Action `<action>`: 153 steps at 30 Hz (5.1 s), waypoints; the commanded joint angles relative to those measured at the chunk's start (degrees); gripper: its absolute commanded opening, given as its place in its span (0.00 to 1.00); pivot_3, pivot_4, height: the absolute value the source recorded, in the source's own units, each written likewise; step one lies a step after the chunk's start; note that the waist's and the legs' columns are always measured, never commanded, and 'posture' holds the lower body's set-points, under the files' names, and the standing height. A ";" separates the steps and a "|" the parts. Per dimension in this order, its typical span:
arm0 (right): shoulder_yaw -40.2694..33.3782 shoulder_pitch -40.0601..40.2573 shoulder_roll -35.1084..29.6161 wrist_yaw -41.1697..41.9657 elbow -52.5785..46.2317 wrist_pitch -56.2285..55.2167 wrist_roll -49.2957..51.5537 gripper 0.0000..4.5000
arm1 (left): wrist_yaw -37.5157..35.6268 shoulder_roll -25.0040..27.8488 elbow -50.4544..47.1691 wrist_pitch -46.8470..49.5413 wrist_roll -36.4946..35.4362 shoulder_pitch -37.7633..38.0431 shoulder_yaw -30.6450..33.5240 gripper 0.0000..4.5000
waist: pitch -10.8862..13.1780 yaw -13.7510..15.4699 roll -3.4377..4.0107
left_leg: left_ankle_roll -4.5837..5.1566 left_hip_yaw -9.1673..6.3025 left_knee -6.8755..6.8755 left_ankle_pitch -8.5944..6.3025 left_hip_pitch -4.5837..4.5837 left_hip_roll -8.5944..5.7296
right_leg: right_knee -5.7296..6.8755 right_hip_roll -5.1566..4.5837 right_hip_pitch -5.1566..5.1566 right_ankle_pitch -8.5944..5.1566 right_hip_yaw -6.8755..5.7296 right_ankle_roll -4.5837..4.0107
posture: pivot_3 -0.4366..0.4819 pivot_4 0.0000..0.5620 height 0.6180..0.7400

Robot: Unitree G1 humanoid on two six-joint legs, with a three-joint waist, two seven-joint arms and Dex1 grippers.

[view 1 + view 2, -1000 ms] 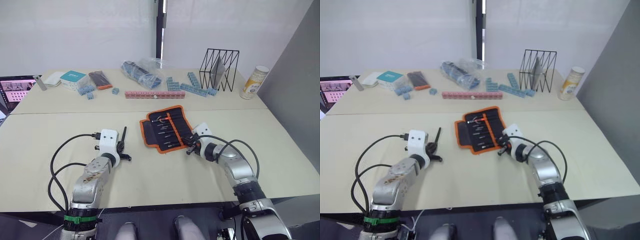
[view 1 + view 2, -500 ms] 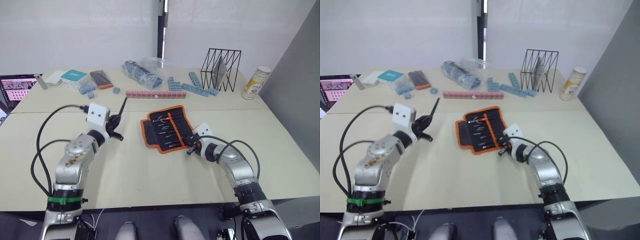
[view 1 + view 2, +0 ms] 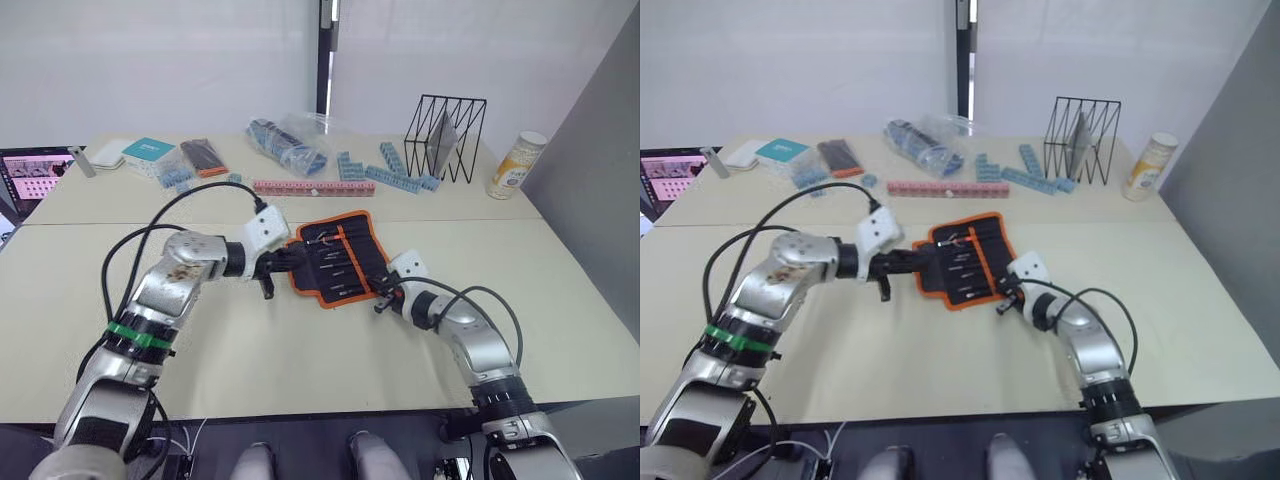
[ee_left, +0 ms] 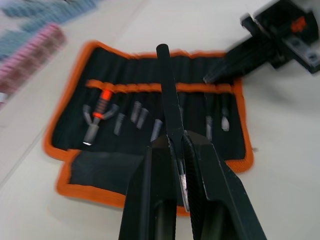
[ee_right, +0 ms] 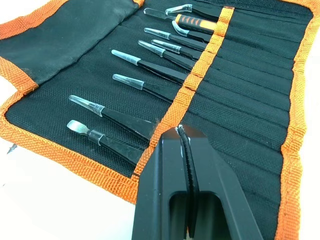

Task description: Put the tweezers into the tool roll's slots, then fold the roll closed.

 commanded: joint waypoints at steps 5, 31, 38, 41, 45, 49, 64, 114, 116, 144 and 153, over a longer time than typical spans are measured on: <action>0.06 3.22 0.28 -2.65 -2.27 2.48 -0.48 0.00 | -4.35 -5.49 15.09 -9.27 5.74 -7.08 -4.43 0.01 | 0.00 0.15 0.00 | 0.01 -0.04 0.03 0.00 -0.11 -0.02 | -0.02 0.00 -0.05 0.01 -0.02 0.03 | 0.48 0.27 1.00; 0.05 5.45 -0.10 -4.59 -3.93 3.63 -0.73 0.00 | -0.86 -20.16 40.82 -23.98 14.82 -17.42 -4.05 0.01 | 0.00 1.49 -0.01 | 0.02 -0.09 0.15 0.00 -0.17 -0.06 | -0.01 0.00 -0.02 0.18 -0.01 0.36 | 0.48 0.27 1.00; -0.48 6.41 -0.36 -5.13 -4.97 4.12 -0.67 0.00 | 0.44 -24.91 50.84 -29.55 17.06 -22.01 -3.85 0.01 | 0.00 1.58 -0.01 | 0.02 -0.11 0.14 0.00 -0.19 -0.09 | -0.02 -0.01 -0.02 0.23 -0.01 0.47 | 0.48 0.27 1.00; -0.67 7.04 -0.13 -5.61 -5.78 4.43 -0.63 0.00 | 2.19 -26.90 54.81 -32.59 17.46 -23.71 -3.05 0.01 | 0.01 1.75 -0.02 | 0.02 -0.16 0.15 0.00 -0.23 -0.12 | -0.04 -0.01 -0.01 0.23 -0.01 0.48 | 0.48 0.27 1.00; -0.97 7.76 0.10 -6.52 -6.57 4.79 -0.50 0.00 | 6.85 -28.91 59.71 -34.98 18.96 -25.21 -1.98 0.01 | 0.01 1.93 -0.02 | 0.02 -0.20 0.15 0.00 -0.26 -0.16 | -0.06 -0.02 0.00 0.22 0.00 0.51 | 0.48 0.27 1.00; -1.60 8.26 -0.31 -7.02 -7.41 5.21 -0.27 0.00 | 6.65 -30.28 61.62 -36.37 19.55 -25.84 -1.34 0.01 | 0.01 2.04 -0.02 | 0.02 -0.21 0.14 0.00 -0.25 -0.17 | -0.06 -0.02 0.00 0.22 0.01 0.53 | 0.48 0.27 1.00; -6.20 6.49 -2.79 -4.25 -6.36 4.90 4.05 0.00 | -6.65 -23.57 53.46 -34.16 14.74 -24.85 5.91 0.92 | 0.01 1.95 -0.02 | 0.02 -0.24 0.14 0.00 -0.26 -0.20 | -0.04 -0.03 0.03 0.22 0.01 0.56 | 0.48 0.27 1.00; 24.98 -11.66 4.46 -5.62 -4.69 1.71 -22.34 0.30 | -16.51 7.62 18.65 -25.06 2.19 8.64 14.11 1.00 | 0.14 1.58 0.16 | 0.03 -0.24 0.11 0.01 -0.29 -0.05 | 0.21 0.01 -0.16 0.14 -0.13 0.41 | 0.48 0.27 1.00; 24.73 -11.30 4.23 -4.85 -5.42 2.10 -22.49 0.14 | -16.21 7.00 20.71 -27.19 3.10 7.19 13.23 1.00 | 0.14 1.65 0.16 | 0.03 -0.24 0.12 0.01 -0.29 -0.05 | 0.22 0.02 -0.16 0.15 -0.14 0.41 | 0.48 0.27 1.00; 10.51 4.79 -4.47 7.55 -31.56 17.25 -2.35 0.00 | -4.44 -7.47 53.87 -61.78 23.56 -17.60 -0.89 0.79 | 0.14 1.96 0.11 | 0.03 -0.25 0.16 0.00 -0.36 -0.10 | 0.17 0.01 -0.13 0.14 -0.11 0.49 | 0.48 0.27 1.00; 7.74 6.37 -7.70 4.69 -31.36 18.78 -2.61 0.00 | -4.20 -9.01 56.67 -64.67 24.70 -19.15 -1.68 0.13 | 0.15 2.81 0.10 | 0.03 -0.24 0.20 0.00 -0.38 -0.12 | 0.16 0.00 -0.12 0.15 -0.10 0.51 | 0.48 0.27 1.00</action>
